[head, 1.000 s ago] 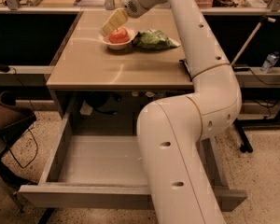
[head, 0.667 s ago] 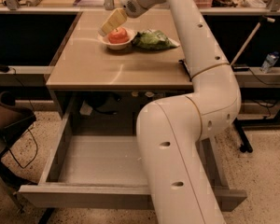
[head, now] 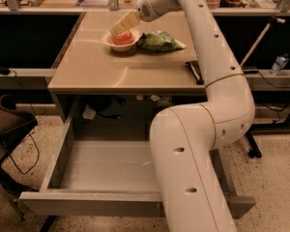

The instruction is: Place apple into top drawer

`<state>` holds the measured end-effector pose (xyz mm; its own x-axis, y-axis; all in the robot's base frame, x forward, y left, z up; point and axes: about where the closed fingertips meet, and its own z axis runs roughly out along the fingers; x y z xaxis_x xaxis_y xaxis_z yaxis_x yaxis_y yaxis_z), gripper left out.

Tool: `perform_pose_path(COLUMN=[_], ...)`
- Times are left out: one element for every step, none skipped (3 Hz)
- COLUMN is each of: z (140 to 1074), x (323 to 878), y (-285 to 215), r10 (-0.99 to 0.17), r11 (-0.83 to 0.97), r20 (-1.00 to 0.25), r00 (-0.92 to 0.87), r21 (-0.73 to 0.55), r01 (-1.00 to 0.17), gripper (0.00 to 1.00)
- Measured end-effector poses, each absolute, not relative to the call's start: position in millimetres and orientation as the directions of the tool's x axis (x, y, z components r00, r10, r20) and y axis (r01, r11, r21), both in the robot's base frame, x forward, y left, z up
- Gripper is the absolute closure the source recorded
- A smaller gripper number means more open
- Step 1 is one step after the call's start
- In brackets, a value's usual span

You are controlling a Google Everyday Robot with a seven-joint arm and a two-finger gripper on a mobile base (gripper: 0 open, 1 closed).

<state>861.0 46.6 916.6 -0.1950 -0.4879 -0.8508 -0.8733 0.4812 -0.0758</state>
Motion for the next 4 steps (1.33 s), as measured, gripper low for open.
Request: perform_pose_path(z=[916, 893, 893, 889], x=[864, 869, 869, 875], y=[46, 69, 69, 65], r10=[-0.481, -0.494, -0.494, -0.477], r11=[0.489, 0.494, 0.494, 0.521], r20=[-0.855, -0.834, -0.834, -0.838], r00=[-0.196, -0.245, -0.245, -0.264], r21=[-0.075, -0.038, -0.038, -0.027], r01=[-0.869, -0.869, -0.869, -0.853], gripper=[0.0, 0.0, 0.0, 0.0])
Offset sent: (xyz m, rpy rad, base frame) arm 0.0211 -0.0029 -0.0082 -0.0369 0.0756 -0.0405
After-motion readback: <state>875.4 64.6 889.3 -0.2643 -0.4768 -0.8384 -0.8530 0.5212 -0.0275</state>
